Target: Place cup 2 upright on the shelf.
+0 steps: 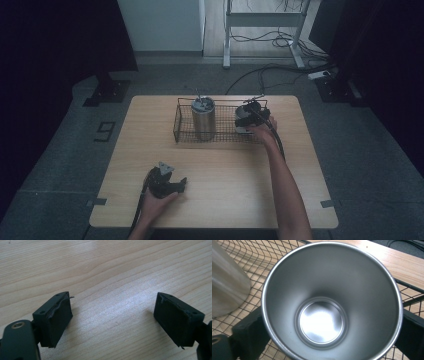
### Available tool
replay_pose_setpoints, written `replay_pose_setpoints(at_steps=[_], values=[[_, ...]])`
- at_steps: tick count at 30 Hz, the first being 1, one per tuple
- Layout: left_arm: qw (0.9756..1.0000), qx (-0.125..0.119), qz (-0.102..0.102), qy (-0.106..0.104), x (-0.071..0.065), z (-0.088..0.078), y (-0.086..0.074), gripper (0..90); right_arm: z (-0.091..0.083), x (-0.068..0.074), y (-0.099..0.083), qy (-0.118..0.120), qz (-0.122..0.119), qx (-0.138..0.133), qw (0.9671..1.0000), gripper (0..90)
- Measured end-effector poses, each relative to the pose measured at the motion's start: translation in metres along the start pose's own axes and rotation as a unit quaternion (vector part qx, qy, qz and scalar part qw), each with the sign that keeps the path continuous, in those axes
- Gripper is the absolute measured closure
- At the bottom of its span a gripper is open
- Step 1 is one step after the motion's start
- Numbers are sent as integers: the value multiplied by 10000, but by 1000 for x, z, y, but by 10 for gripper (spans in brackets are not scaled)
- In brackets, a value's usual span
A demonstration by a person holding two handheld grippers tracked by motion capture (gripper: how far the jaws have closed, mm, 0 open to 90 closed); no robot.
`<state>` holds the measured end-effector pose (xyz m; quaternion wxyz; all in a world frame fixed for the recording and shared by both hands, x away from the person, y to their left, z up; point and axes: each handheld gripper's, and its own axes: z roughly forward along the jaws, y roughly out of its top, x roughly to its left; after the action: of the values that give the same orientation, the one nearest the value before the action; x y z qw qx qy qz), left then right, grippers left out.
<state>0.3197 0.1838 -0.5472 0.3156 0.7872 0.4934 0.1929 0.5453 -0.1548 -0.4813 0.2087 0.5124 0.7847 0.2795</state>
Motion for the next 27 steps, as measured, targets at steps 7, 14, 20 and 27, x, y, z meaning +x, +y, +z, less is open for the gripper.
replay_pose_setpoints(at_steps=[7,14,20,27], values=[[10000,-3,-3,-2,0,0,0,150,-7,-5,1,36,208,-198,9996,0],[10000,-3,-7,-5,0,0,0,150,-17,-5,1,77,236,-459,9986,0],[10000,-5,-7,-3,0,0,0,150,-28,-9,-2,123,384,-845,9956,0],[10000,-3,-7,-2,0,0,0,151,-39,-12,-7,112,435,-1072,9932,13]])
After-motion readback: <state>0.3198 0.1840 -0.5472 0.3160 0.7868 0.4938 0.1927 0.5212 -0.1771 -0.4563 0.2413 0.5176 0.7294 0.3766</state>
